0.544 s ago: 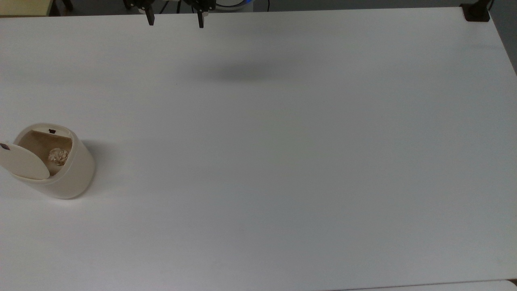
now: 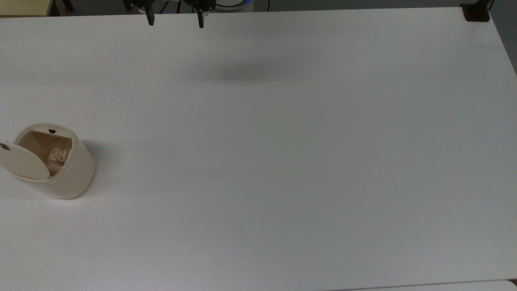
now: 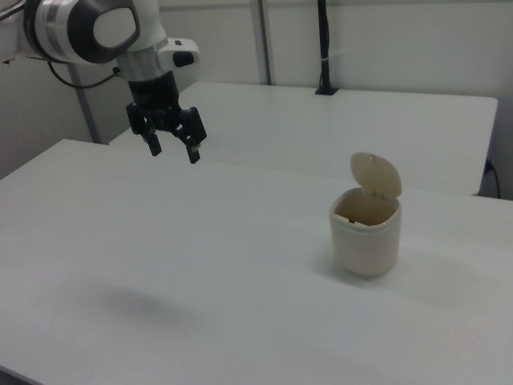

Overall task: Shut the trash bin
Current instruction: 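Move the gripper from rest toward the open cream trash bin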

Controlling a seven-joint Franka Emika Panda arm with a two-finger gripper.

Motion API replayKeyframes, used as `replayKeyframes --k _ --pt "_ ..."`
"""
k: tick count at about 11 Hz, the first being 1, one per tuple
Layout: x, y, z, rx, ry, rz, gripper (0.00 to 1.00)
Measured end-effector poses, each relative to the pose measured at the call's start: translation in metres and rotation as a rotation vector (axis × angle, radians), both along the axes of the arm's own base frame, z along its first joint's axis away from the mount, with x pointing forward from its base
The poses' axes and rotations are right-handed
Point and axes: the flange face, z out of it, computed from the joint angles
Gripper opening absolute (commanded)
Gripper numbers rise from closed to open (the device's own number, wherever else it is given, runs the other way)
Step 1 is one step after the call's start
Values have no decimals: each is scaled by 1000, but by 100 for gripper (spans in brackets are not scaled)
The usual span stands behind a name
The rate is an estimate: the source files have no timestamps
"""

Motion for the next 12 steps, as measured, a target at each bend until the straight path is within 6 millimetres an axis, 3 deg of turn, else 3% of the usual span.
replayKeyframes --k 7,11,12 --pt "1 -2 2 1 -14 -29 100" --pt "17 -34 17 37 -206 -381 100" --pt "25 -47 20 56 -275 -484 95"
